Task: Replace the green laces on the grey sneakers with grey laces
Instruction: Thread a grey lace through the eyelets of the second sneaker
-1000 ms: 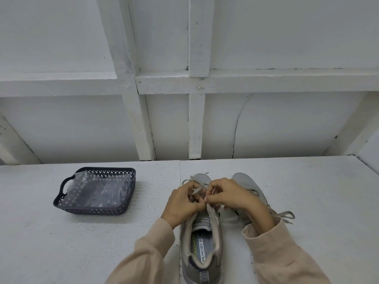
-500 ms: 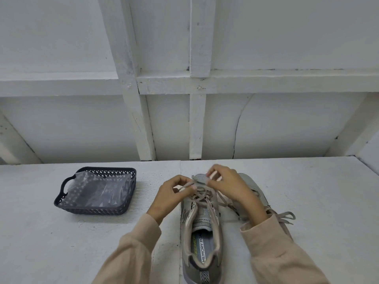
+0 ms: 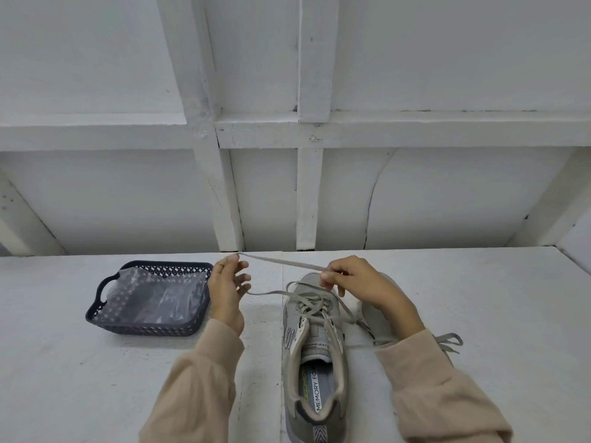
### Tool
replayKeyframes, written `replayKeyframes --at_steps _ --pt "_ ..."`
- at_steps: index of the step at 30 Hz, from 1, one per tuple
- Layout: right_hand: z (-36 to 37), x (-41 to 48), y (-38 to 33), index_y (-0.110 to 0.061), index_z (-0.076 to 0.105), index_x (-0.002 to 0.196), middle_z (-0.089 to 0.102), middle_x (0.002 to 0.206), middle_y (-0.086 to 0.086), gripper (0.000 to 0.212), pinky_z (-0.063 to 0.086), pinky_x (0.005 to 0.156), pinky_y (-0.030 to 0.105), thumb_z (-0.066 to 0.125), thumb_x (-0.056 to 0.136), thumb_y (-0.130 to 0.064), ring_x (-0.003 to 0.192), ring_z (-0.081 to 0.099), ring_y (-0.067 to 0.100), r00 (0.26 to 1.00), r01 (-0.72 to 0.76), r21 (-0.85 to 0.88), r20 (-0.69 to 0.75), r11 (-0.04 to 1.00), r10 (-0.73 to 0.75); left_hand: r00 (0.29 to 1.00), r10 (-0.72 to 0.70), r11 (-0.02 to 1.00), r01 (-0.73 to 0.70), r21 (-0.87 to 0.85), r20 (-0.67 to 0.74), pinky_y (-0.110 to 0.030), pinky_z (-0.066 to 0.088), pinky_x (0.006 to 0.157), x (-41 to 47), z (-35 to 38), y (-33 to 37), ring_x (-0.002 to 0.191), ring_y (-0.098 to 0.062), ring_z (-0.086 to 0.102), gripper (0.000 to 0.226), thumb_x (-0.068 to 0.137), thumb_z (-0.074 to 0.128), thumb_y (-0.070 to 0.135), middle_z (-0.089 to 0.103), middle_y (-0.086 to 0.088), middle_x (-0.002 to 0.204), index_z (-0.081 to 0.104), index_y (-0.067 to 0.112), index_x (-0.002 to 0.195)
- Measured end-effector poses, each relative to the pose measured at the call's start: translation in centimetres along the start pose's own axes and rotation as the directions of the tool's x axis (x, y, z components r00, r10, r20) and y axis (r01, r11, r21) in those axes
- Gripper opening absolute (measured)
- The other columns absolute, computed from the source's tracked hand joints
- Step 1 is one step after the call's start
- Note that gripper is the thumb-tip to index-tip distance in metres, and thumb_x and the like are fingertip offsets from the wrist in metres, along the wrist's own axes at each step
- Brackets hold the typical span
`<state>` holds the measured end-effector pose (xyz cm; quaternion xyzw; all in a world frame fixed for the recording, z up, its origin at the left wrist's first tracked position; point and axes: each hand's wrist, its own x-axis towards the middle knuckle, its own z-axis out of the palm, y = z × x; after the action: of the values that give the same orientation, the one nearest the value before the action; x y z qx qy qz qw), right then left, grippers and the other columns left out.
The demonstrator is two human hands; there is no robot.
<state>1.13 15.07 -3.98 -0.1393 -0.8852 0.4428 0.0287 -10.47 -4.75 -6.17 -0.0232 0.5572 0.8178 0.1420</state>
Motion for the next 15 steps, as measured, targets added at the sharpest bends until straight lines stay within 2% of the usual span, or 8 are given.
replayKeyframes --at_steps 2,4,5,7,9,10,13,15 --pt "0.0 -0.1 -0.5 -0.012 0.068 0.075 0.068 0.069 0.003 0.025 0.040 0.051 0.014 0.058 0.097 -0.022 0.051 0.051 0.014 1.000 -0.006 0.094 0.018 0.996 0.005 0.998 -0.062 0.969 0.054 0.242 0.025 -0.031 0.045 0.083 0.5 -0.7 -1.1 0.095 -0.017 0.059 0.021 0.096 0.057 0.018 0.060 -0.009 0.120 0.055 0.013 0.116" --pt "0.3 -0.1 -1.1 -0.009 0.067 0.080 0.067 0.066 0.005 0.026 0.035 0.045 0.015 0.056 0.098 -0.024 0.044 0.047 0.013 0.998 -0.023 0.208 0.070 0.978 0.008 0.997 -0.067 0.879 0.038 0.475 0.045 -0.040 0.035 0.106 0.1 -1.1 -2.4 0.129 -0.022 0.043 0.051 0.093 0.062 0.019 0.044 -0.005 0.142 0.042 0.012 0.139" --pt "0.6 -0.2 -1.5 -0.009 0.067 0.082 0.067 0.066 0.005 0.025 0.033 0.044 0.016 0.055 0.098 -0.024 0.043 0.045 0.012 0.995 -0.034 0.265 0.099 0.964 0.008 0.999 -0.017 0.848 -0.012 0.529 0.049 -0.041 0.032 0.110 -0.3 -1.1 -2.8 0.133 -0.022 0.038 0.057 0.091 0.065 0.017 0.041 -0.003 0.145 0.040 0.013 0.142" --pt "1.2 -0.5 -2.6 -0.008 0.069 0.083 0.067 0.071 0.003 0.025 0.033 0.043 0.015 0.057 0.098 -0.025 0.045 0.044 0.011 0.993 -0.040 0.337 0.116 0.941 0.001 0.987 0.122 0.845 -0.161 0.510 0.108 -0.038 0.041 0.103 -1.5 -0.7 -3.3 0.122 -0.019 0.049 0.045 0.088 0.068 0.011 0.054 -0.001 0.131 0.052 0.017 0.129" --pt "2.1 -0.6 -3.4 -0.008 0.073 0.082 0.067 0.076 -0.005 0.026 0.039 0.049 0.013 0.060 0.095 -0.025 0.053 0.050 0.006 0.999 0.001 0.380 0.040 0.925 -0.017 0.960 0.129 0.882 -0.226 0.413 0.248 -0.027 0.048 0.087 -2.9 0.1 -3.2 0.103 -0.016 0.060 0.026 0.085 0.069 0.006 0.067 -0.001 0.107 0.064 0.016 0.109" --pt "2.6 -0.5 -3.5 -0.006 0.074 0.081 0.065 0.077 -0.008 0.026 0.044 0.059 0.014 0.062 0.094 -0.025 0.060 0.054 0.003 1.000 0.030 0.396 -0.010 0.918 -0.028 0.939 0.102 0.901 -0.227 0.370 0.327 -0.023 0.049 0.083 -3.6 0.6 -3.1 0.098 -0.014 0.063 0.021 0.085 0.070 0.004 0.070 -0.002 0.100 0.067 0.013 0.104" --pt "3.8 0.0 -3.5 -0.008 0.076 0.081 0.061 0.089 -0.007 0.021 0.050 0.087 0.025 0.066 0.091 -0.024 0.084 0.062 0.002 0.999 0.031 0.471 -0.036 0.881 -0.015 0.901 0.096 0.929 -0.233 0.286 0.422 -0.018 0.052 0.079 -5.0 1.7 -3.0 0.093 -0.011 0.068 0.022 0.084 0.071 0.004 0.075 0.000 0.095 0.068 0.009 0.105" --pt "4.2 0.0 -3.6 -0.017 0.078 0.081 0.065 0.099 -0.007 0.017 0.051 0.089 0.023 0.068 0.089 -0.026 0.092 0.063 -0.004 1.000 0.000 0.542 -0.020 0.840 0.013 0.912 0.103 0.956 -0.201 0.214 0.398 -0.018 0.053 0.078 -5.2 2.1 -2.9 0.093 -0.010 0.070 0.025 0.084 0.070 0.001 0.075 -0.001 0.096 0.068 0.007 0.108"
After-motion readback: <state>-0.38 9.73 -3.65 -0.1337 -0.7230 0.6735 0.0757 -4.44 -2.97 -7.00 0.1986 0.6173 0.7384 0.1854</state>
